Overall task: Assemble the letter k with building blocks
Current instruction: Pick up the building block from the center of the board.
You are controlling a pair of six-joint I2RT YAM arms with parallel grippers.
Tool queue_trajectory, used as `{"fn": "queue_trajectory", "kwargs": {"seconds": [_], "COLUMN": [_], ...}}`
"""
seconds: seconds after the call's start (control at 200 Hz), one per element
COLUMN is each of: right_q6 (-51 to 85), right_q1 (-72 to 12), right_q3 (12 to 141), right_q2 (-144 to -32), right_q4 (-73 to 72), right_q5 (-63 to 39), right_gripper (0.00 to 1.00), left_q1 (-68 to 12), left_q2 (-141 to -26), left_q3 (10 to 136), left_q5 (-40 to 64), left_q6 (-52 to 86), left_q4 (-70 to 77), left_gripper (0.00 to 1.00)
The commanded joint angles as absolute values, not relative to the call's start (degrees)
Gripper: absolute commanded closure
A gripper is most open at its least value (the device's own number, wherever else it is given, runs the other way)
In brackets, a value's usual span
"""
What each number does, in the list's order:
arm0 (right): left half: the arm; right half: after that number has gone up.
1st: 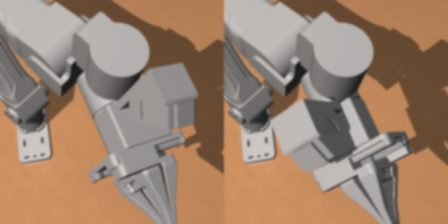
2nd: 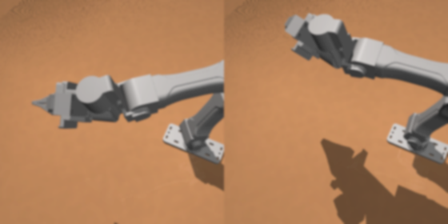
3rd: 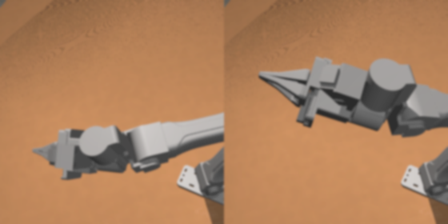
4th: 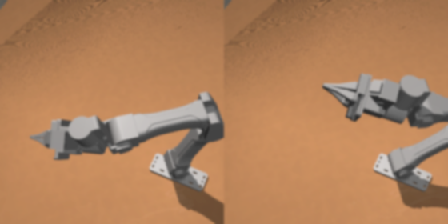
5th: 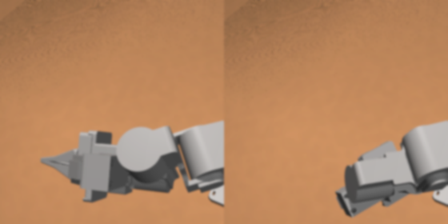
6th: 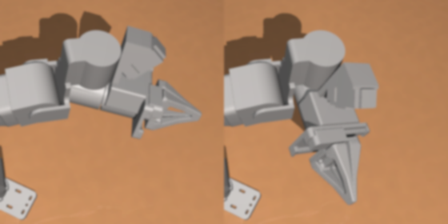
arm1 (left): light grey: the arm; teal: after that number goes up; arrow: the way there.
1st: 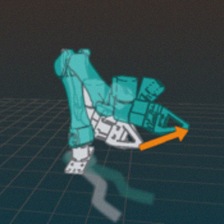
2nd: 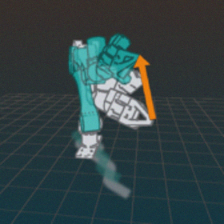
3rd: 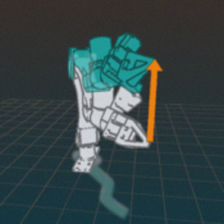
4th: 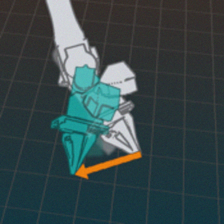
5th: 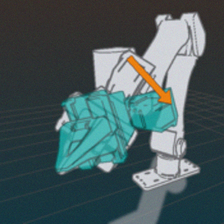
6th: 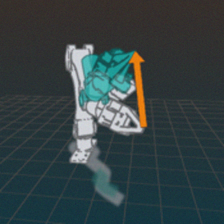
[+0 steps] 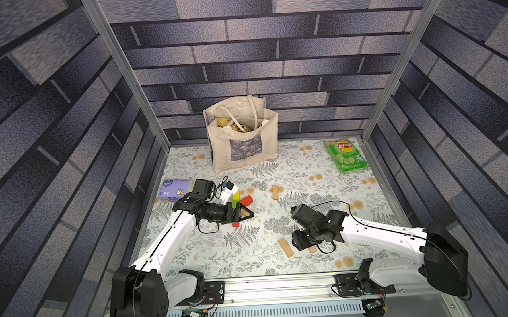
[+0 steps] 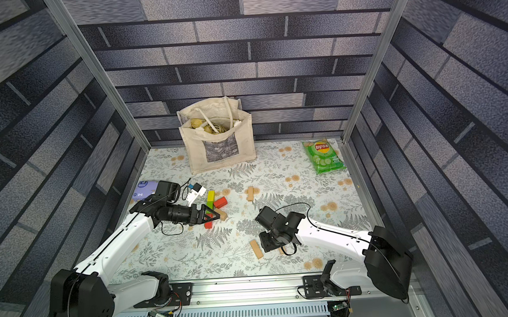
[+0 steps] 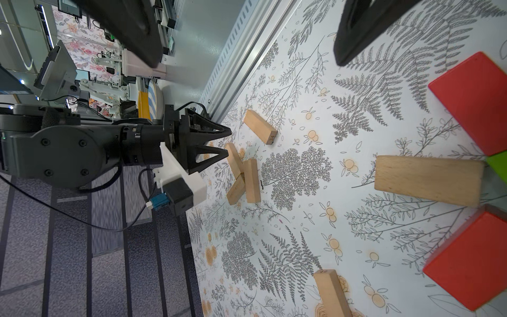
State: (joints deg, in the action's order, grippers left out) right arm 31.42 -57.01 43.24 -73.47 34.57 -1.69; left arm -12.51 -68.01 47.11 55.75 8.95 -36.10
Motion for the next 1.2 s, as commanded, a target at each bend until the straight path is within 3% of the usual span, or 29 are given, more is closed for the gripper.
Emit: {"fn": "queue_trajectory", "kwargs": {"seconds": [0.0,0.25,0.897,1.192], "right_q6": [28.71,26.24,25.41,25.81], "right_q1": [-58.01,-60.37,-63.01,-63.54], "right_q3": [43.74,49.58,50.15,51.13], "right_q2": [-75.12,-86.67,-90.2,-92.43], "right_q4": [30.24,32.67,32.69,33.23], "right_q5": [-2.45,-2.2,-2.51,-0.22], "right_gripper": [0.51,0.53,0.52,0.61], "left_q1": [-11.81,-9.33,-8.7,-9.21], "left_q2": [-70.06,-73.12,-70.22,-69.89], "left_q3": [48.57,49.92,49.75,49.75], "left_q5": [58.69,60.96,57.88,57.72], "left_q6": [6.11,4.91,4.41,4.27], "left_q4": [-35.11,-36.34,-36.97,-37.06], "left_gripper": [0.0,0.0,0.0,0.0]}}
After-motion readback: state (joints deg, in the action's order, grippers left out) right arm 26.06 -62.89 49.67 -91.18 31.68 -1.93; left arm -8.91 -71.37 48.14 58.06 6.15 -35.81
